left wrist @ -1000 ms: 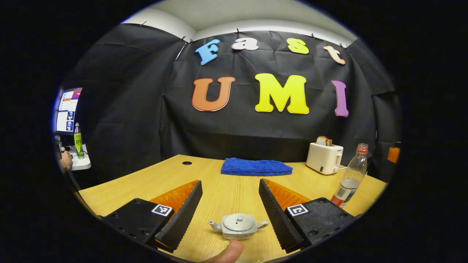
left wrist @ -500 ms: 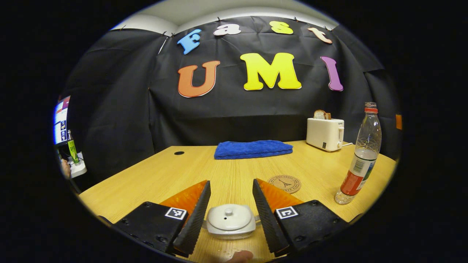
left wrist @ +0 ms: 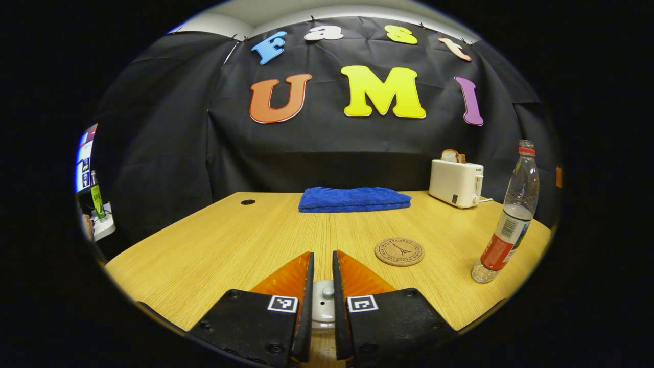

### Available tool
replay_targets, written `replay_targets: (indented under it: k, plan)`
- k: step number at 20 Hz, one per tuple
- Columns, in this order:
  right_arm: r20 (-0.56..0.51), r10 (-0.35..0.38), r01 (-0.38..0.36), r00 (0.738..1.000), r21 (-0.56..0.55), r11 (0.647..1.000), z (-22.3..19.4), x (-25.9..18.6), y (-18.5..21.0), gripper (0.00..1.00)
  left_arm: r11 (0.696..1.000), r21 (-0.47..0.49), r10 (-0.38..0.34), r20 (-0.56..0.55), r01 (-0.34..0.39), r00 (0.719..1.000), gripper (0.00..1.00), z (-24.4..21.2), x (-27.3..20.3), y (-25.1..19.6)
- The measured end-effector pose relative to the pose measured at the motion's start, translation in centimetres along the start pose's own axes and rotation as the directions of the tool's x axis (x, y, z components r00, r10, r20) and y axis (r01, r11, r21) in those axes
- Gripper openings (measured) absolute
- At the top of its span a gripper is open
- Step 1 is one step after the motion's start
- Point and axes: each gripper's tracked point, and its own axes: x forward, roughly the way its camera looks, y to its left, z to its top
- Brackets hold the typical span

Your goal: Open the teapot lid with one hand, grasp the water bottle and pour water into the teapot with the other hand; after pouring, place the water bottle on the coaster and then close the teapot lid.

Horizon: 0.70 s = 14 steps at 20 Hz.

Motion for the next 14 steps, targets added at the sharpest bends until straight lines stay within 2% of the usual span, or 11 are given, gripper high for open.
replay_targets:
  k: [1, 2, 3, 4, 10, 14]
  plan:
    - [-0.002, 0.003, -0.003, 1.0, -0.002, 1.0, -0.1, 0.0, 0.2, 0.95, 1.0, -0.009, 0.003, -0.002, -0.003, 1.0, 0.18, 0.0, -0.1, 0.0]
    - [-0.004, 0.005, -0.005, 1.0, -0.004, 1.0, -0.2, 0.0, 0.4, 0.95, 1.0, -0.016, 0.001, 0.0, -0.001, 1.0, 0.09, 0.0, 0.0, 0.1]
    - [-0.006, 0.008, -0.008, 1.0, -0.007, 1.0, -0.2, 0.0, 0.5, 0.95, 1.0, -0.019, -0.002, 0.0, 0.002, 1.0, 0.14, 0.1, 0.0, 0.1]
    - [-0.006, 0.009, -0.009, 1.0, -0.009, 1.0, -0.3, 0.0, 0.6, 0.97, 1.0, -0.021, -0.001, 0.002, 0.001, 1.0, 0.07, 0.1, 0.0, 0.2]
    - [-0.01, 0.039, -0.039, 0.999, -0.013, 0.999, -0.6, -0.2, 2.2, 0.95, 1.0, -0.012, 0.01, 0.033, -0.01, 0.999, 0.07, 2.0, -1.3, 0.8]
    - [-0.022, 0.058, -0.058, 0.998, -0.028, 0.998, -1.1, -0.2, 3.2, 0.97, 1.0, -0.024, 0.021, 0.062, -0.02, 0.998, 0.07, 4.9, -3.5, 1.5]
